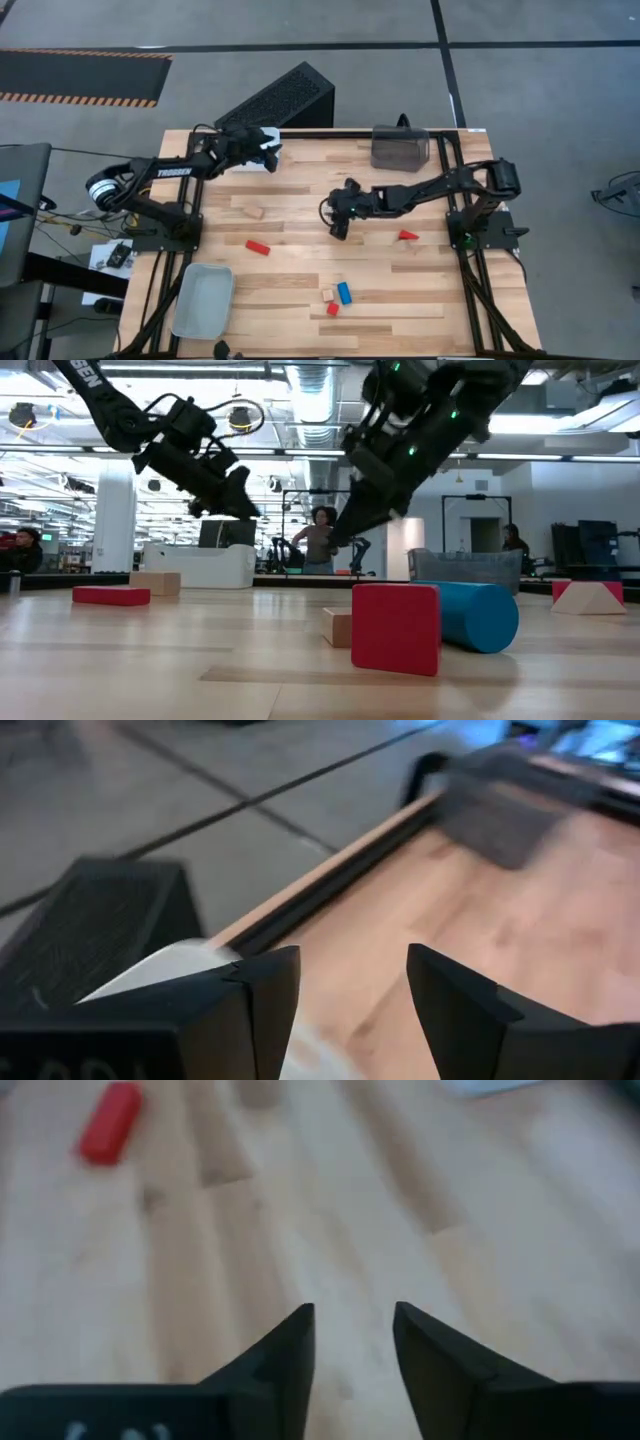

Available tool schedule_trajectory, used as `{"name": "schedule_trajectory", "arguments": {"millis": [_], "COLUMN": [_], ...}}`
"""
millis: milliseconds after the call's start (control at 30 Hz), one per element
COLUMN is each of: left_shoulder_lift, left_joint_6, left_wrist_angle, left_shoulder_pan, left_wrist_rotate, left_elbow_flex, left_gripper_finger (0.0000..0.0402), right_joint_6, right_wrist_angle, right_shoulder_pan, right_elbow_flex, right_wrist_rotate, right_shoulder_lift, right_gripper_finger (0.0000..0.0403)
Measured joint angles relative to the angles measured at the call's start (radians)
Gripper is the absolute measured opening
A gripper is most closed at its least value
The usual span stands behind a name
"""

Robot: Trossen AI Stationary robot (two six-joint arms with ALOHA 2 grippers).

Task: Sort & place blocks by color
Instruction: Put the blue block into the white bin

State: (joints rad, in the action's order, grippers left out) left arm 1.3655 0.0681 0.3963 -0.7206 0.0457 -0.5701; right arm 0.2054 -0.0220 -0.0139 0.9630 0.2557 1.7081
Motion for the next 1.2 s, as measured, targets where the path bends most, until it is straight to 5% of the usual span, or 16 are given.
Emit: {"name": "schedule_trajectory", "arguments": {"millis": [133,367,633,933,1200], "left_shoulder_lift": [0.000,0.000,0.000,0.000,0.000], "left_joint_6": [-0.036,-0.049,-0.073,-0.166,-0.185], "left_wrist_angle": [0.056,0.124,0.163,0.198,0.208], "left_shoulder_pan": [0.029,0.030,0.030,0.030,0.030], "left_wrist_rotate": [-0.006,-0.005,-0.004,-0.007,-0.060], "left_elbow_flex": [0.000,0.000,0.000,0.001,0.001], "left_gripper_finger": [0.0170,0.0168,0.0168,0.0168,0.0168], "right_joint_6": [0.010,0.128,0.273,0.272,0.265], "right_wrist_angle": [0.091,0.164,0.133,-0.096,-0.227], "right_shoulder_pan": [0.055,0.124,0.169,0.142,0.095], "right_elbow_flex": [0.000,-0.074,-0.180,-0.218,-0.216], "right_wrist_rotate": [0.178,0.293,0.317,0.424,0.313], "right_shoulder_lift": [-0.086,-0.217,-0.284,-0.220,-0.101], "right_gripper_finger": [0.0126,0.0114,0.0140,0.0195,0.0236]}}
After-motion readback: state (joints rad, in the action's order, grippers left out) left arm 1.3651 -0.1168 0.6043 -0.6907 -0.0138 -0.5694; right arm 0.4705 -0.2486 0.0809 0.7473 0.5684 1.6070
